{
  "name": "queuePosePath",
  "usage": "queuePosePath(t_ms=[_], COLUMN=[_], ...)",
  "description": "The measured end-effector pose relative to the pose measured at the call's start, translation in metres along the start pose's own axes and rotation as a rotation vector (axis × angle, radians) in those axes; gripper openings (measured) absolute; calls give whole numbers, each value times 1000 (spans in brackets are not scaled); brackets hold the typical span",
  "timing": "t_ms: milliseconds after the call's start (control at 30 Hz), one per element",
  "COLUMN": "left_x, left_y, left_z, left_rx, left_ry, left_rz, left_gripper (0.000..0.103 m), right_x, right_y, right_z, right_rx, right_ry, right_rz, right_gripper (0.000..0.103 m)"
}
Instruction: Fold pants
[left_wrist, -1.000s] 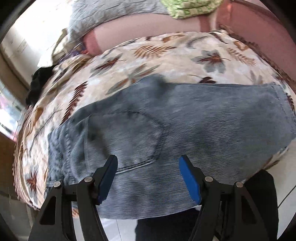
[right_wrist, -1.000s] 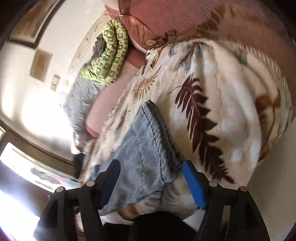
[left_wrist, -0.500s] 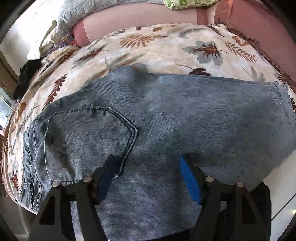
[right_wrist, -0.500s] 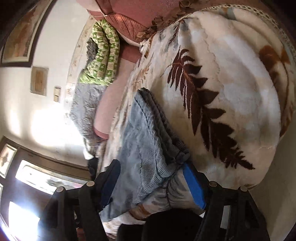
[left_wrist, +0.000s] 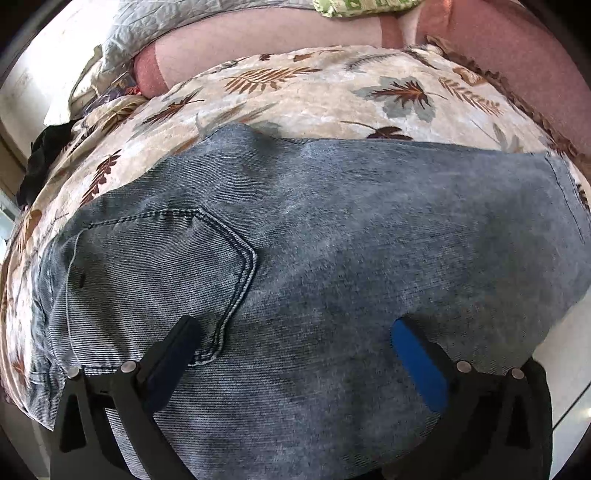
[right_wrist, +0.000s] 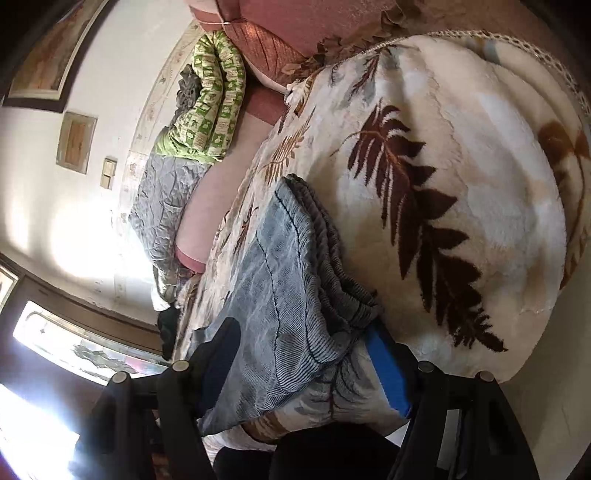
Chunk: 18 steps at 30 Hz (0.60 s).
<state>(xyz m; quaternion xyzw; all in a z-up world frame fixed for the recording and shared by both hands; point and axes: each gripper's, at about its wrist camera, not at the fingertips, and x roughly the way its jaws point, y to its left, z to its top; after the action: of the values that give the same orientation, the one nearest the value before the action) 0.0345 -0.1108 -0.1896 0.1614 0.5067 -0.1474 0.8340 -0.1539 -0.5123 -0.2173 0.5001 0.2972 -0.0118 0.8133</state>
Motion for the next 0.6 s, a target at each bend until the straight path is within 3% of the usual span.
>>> queuePosePath(t_ms=[100,267,333,400,467,600], left_x=[-8,-36,-53,-67,-77,-93], left_y=[-2,0,2,6,10,16], left_z=[-3,-5,-5,-6,-5,-4], left_rx=[-5,-9,3,5,1,-12], left_ry=[-7,-106,-169,-216,-246,-288], left_rz=[24,26,47,48,46,41], left_gripper=[103,103,103,103,103,103], right_x=[8,35,41,47,48,46], right_y=[17,39,46,49,46,35], right_z=[-1,2,3,3,4,6], right_rx=[-70,-138,-157,-161,-149,-83], right_ry=[6,10,-7,4,6,4], right_rz=[-43,-121,-150,-169,-184,-149], right_gripper=[73,71,61,38,33,33])
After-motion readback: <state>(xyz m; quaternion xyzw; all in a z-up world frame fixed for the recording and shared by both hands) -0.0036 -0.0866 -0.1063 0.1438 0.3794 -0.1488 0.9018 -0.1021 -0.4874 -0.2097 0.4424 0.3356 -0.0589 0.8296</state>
